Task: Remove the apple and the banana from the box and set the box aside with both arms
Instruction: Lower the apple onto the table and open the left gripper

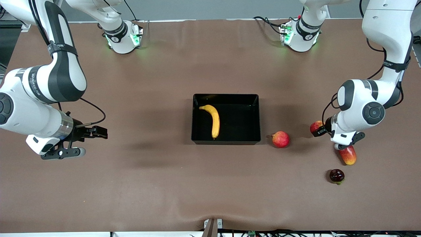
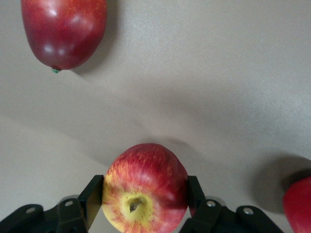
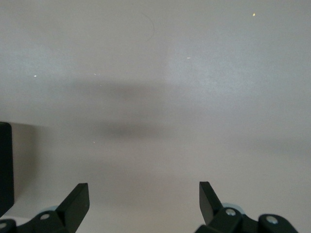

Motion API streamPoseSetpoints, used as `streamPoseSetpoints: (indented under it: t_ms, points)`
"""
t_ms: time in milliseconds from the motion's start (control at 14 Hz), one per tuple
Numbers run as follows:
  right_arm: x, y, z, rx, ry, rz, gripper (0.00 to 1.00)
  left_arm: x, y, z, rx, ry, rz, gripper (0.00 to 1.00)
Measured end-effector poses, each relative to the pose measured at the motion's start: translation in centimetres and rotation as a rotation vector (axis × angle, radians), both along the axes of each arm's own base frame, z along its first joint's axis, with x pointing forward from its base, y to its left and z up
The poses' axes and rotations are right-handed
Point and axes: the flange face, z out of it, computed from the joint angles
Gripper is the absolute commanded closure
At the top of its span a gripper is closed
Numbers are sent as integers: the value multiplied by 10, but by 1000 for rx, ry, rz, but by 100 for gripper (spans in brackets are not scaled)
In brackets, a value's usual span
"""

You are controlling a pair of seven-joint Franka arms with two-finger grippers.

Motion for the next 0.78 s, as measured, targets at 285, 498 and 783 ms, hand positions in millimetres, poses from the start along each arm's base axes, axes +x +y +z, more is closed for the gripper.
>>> streamPoseSetpoints:
  t_ms: [285,498,783]
  points:
    - [1,3,1,1,-9,5,0,1,0,-11,-4,-6,0,100]
    - [1,1,1,1,-14,14,0,2,-1,-22,-8,-14,0,100]
    - [1,1,1,1,-15,19,0,2,-1,-27,-9,-21,0,100]
